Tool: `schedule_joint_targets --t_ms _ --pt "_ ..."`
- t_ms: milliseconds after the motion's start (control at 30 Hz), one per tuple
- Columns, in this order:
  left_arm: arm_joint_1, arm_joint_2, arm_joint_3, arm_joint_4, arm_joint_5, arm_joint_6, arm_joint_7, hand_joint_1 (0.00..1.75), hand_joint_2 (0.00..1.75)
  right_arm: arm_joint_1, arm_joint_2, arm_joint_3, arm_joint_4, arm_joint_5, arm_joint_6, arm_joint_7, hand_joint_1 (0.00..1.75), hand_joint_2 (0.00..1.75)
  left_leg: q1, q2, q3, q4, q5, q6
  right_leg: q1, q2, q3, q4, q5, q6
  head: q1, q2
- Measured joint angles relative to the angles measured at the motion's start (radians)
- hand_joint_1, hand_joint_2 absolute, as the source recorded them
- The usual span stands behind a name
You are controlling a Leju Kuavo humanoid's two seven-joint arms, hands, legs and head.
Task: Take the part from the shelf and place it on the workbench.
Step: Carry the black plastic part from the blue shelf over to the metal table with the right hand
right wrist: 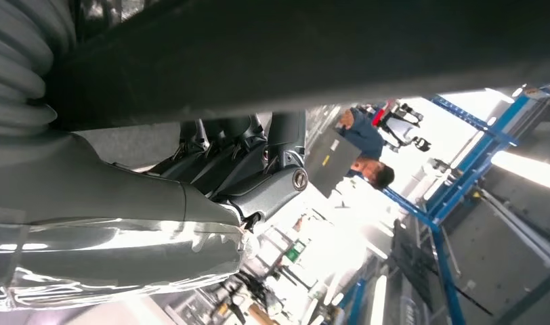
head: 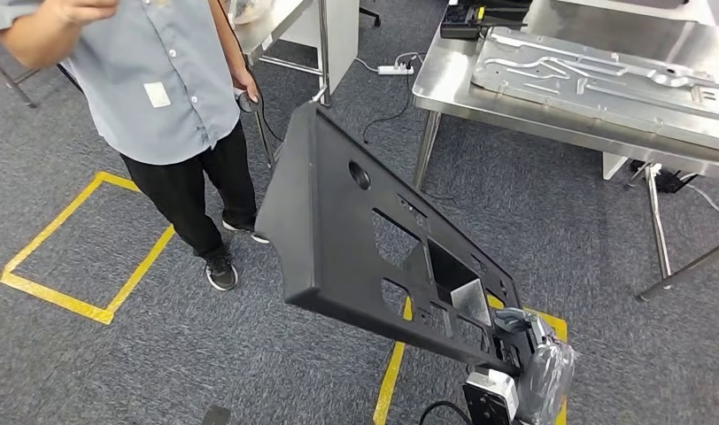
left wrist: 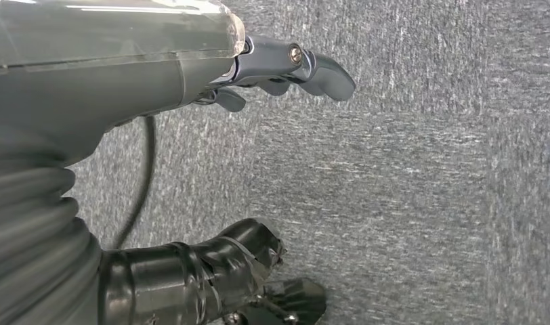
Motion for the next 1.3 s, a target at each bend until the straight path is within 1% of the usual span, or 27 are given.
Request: schedule_joint_targets --t_ms 67,100,133,167,200,267,333,400,433,500,567,600,633,667,700,767,833,867,933,1000,1033,1100,1133,1167,1200,1233,1300 --pt "0.002 0.000 0.000 0.000 -0.001 0.000 0.000 0.00 1.75 0.000 0.000 0.000 0.000 0.000 0.000 0.001 1.75 1.75 -0.001 0.017 0.000 0.000 -0.001 0.003 -0.004 -0.028 -0.063 0.127 -0.061 0.009 0.001 0.000" --pt "0.004 0.000 0.000 0.000 -0.001 0.000 0.000 0.00 1.75 0.001 0.000 0.000 0.001 0.000 0.000 0.002 1.75 1.75 -0.002 0.026 0.000 0.001 -0.003 0.003 -0.007 -0.033 -0.087 0.175 -0.075 0.013 0.001 0.000" --pt "0.004 0.000 0.000 0.000 -0.001 -0.001 0.000 0.00 1.75 0.001 0.000 0.000 0.001 0.000 0.000 0.002 1.75 1.75 -0.002 0.034 0.001 0.002 -0.006 0.001 -0.010 -0.036 -0.097 0.191 -0.070 0.016 0.001 0.000" --pt "0.004 0.000 0.000 0.000 -0.002 -0.001 0.000 0.00 1.75 0.002 -0.001 0.000 0.001 0.000 0.000 0.003 1.75 1.75 -0.001 0.042 0.004 0.003 -0.009 -0.001 -0.013 -0.040 -0.084 0.164 -0.044 0.019 0.001 0.000" --pt "0.004 0.000 0.000 0.000 -0.002 -0.002 0.000 0.00 1.75 0.002 -0.001 0.000 0.001 0.000 0.000 0.003 1.75 1.75 -0.001 0.049 0.008 0.004 -0.013 -0.004 -0.015 -0.048 -0.053 0.102 -0.006 0.019 0.001 0.000" --pt "0.003 -0.001 0.000 0.000 0.001 -0.004 0.000 0.00 1.75 0.001 -0.001 0.000 0.002 0.000 0.000 0.003 1.75 1.75 -0.004 0.060 0.015 0.008 -0.022 -0.014 -0.012 -0.078 0.014 -0.028 0.043 0.014 0.001 0.000" --pt "0.002 -0.001 0.000 0.000 0.004 -0.005 -0.001 0.00 1.75 0.001 -0.001 0.000 0.002 0.000 0.000 0.003 1.75 1.75 -0.008 0.069 0.019 0.009 -0.027 -0.025 -0.004 -0.088 0.034 -0.074 0.047 0.003 0.000 0.000" --pt "0.000 -0.001 0.000 0.000 0.004 -0.005 -0.002 0.00 1.75 0.002 -0.001 0.000 0.002 0.001 0.000 0.003 1.75 1.75 -0.009 0.076 0.023 0.007 -0.031 -0.035 -0.003 -0.072 0.031 -0.075 0.049 -0.009 0.000 0.000" --pt "-0.001 -0.001 0.000 0.000 0.004 -0.005 -0.004 0.00 1.75 0.002 -0.001 0.000 0.002 0.001 0.000 0.003 1.75 1.75 -0.007 0.072 0.022 0.013 -0.038 -0.040 -0.005 -0.066 0.032 -0.078 0.050 -0.016 0.000 0.000" --pt "-0.002 -0.001 0.000 0.000 0.003 -0.005 -0.007 0.00 1.75 0.002 -0.001 0.000 0.002 0.002 0.000 0.003 1.75 1.75 -0.004 0.046 -0.004 0.079 -0.083 -0.046 -0.010 -0.054 0.035 -0.084 0.053 -0.029 0.000 0.000" --pt "0.000 -0.001 0.000 0.000 0.003 -0.006 -0.009 0.00 1.75 0.001 -0.001 0.000 0.002 0.003 0.000 0.003 1.75 1.75 -0.003 0.023 -0.066 0.215 -0.150 -0.047 -0.008 -0.041 0.035 -0.083 0.053 -0.036 -0.001 0.000" --pt "0.001 -0.001 0.000 0.000 0.003 -0.006 -0.010 0.00 1.75 0.002 -0.001 0.000 0.002 0.003 0.000 0.003 1.75 1.75 -0.003 0.019 -0.096 0.274 -0.168 -0.047 -0.006 -0.033 0.035 -0.082 0.052 -0.038 -0.001 0.000" --pt "0.003 -0.001 0.000 0.000 0.003 -0.006 -0.010 0.00 1.75 0.002 -0.001 0.000 0.002 0.003 0.000 0.003 1.75 1.75 -0.003 0.018 -0.114 0.304 -0.168 -0.045 -0.004 -0.024 0.036 -0.081 0.052 -0.039 -0.001 0.000" --pt "0.004 -0.001 0.000 0.000 0.003 -0.006 -0.010 0.00 1.75 0.002 -0.001 0.000 0.002 0.003 0.000 0.003 1.75 1.75 -0.004 0.017 -0.113 0.292 -0.145 -0.042 -0.002 -0.013 0.037 -0.080 0.051 -0.039 -0.001 0.000" --pt "0.004 -0.001 0.000 0.000 0.003 -0.007 -0.010 0.00 1.75 0.002 -0.001 0.000 0.002 0.003 0.000 0.003 1.75 1.75 -0.004 0.014 -0.098 0.251 -0.111 -0.038 0.000 -0.004 0.039 -0.080 0.051 -0.039 -0.001 0.000" --pt "0.004 -0.001 0.000 0.000 0.003 -0.007 -0.011 0.00 1.75 0.002 -0.001 0.000 0.002 0.003 0.000 0.003 1.75 1.75 -0.006 -0.005 -0.049 0.129 -0.042 -0.025 0.002 0.012 0.042 -0.079 0.050 -0.039 -0.001 0.000" --pt "0.003 0.002 0.000 0.000 0.002 -0.008 -0.012 0.00 1.75 0.001 -0.001 0.000 0.002 0.003 0.000 0.003 1.75 1.75 -0.008 -0.034 -0.017 0.048 -0.017 -0.015 0.002 0.024 0.037 -0.076 0.050 -0.033 0.000 0.000" --pt "0.003 0.002 0.000 0.000 0.002 -0.008 -0.013 0.00 1.75 0.001 -0.001 0.000 0.002 0.003 0.000 0.003 1.75 1.75 -0.010 -0.043 -0.011 0.029 -0.016 -0.013 0.000 0.030 0.034 -0.076 0.051 -0.028 -0.001 0.000" --pt "0.002 0.001 0.000 0.000 0.001 -0.008 -0.014 0.00 1.75 0.002 -0.001 0.000 0.002 0.004 0.000 0.003 1.75 1.75 -0.012 -0.037 -0.007 0.018 -0.014 -0.012 -0.004 0.044 0.028 -0.078 0.055 -0.013 -0.001 0.000" --pt "0.001 -0.001 0.001 0.000 0.001 -0.008 -0.014 0.00 1.75 0.003 -0.002 0.000 0.002 0.004 0.000 0.003 1.75 1.75 -0.006 -0.020 -0.002 0.004 -0.005 -0.004 -0.002 0.029 0.019 -0.061 0.043 -0.003 0.001 0.000" --pt "0.001 -0.001 0.001 0.000 0.001 -0.009 -0.015 0.00 1.75 0.002 -0.002 0.000 0.002 0.004 0.000 0.003 1.75 1.75 -0.002 -0.011 0.000 -0.002 -0.001 0.000 -0.001 0.011 0.004 -0.027 0.021 0.002 0.002 0.000" --pt "0.002 -0.002 0.001 0.000 0.000 -0.009 -0.015 0.00 1.75 0.000 -0.003 0.000 0.002 0.004 0.000 0.003 1.75 1.75 -0.003 0.008 0.001 -0.003 -0.001 0.006 -0.005 -0.024 -0.054 0.092 -0.041 0.010 0.004 0.000" --pt "0.003 -0.002 0.001 0.000 0.000 -0.009 -0.015 0.00 1.75 0.001 -0.003 0.000 0.002 0.004 0.000 0.003 1.75 1.75 -0.004 0.017 0.001 -0.002 -0.002 0.006 -0.007 -0.031 -0.084 0.151 -0.063 0.015 0.004 0.000" --pt "0.004 -0.002 0.001 0.000 0.001 -0.010 -0.015 0.00 1.75 0.001 -0.004 0.000 0.003 0.004 0.000 0.004 1.75 1.75 -0.004 0.026 0.002 0.000 -0.005 0.006 -0.010 -0.034 -0.102 0.185 -0.067 0.019 0.004 0.000" --pt "0.004 -0.002 0.001 0.000 0.001 -0.010 -0.016 0.00 1.75 0.001 -0.004 0.000 0.004 0.004 0.000 0.004 1.75 1.75 -0.004 0.034 0.003 0.002 -0.008 0.004 -0.013 -0.037 -0.100 0.181 -0.052 0.022 0.004 0.000" --pt "0.003 -0.002 0.001 0.000 0.000 -0.010 -0.016 0.00 1.75 0.001 -0.005 0.000 0.004 0.004 0.000 0.004 1.75 1.75 -0.003 0.041 0.005 0.004 -0.012 0.002 -0.015 -0.042 -0.078 0.136 -0.020 0.024 0.004 0.000" --pt "0.002 -0.003 0.001 0.000 0.000 -0.012 -0.018 0.00 1.75 0.000 -0.005 0.000 0.005 0.005 0.000 0.004 1.75 1.75 -0.005 0.052 0.011 0.009 -0.021 -0.006 -0.015 -0.064 -0.008 0.003 0.040 0.021 0.004 0.000"
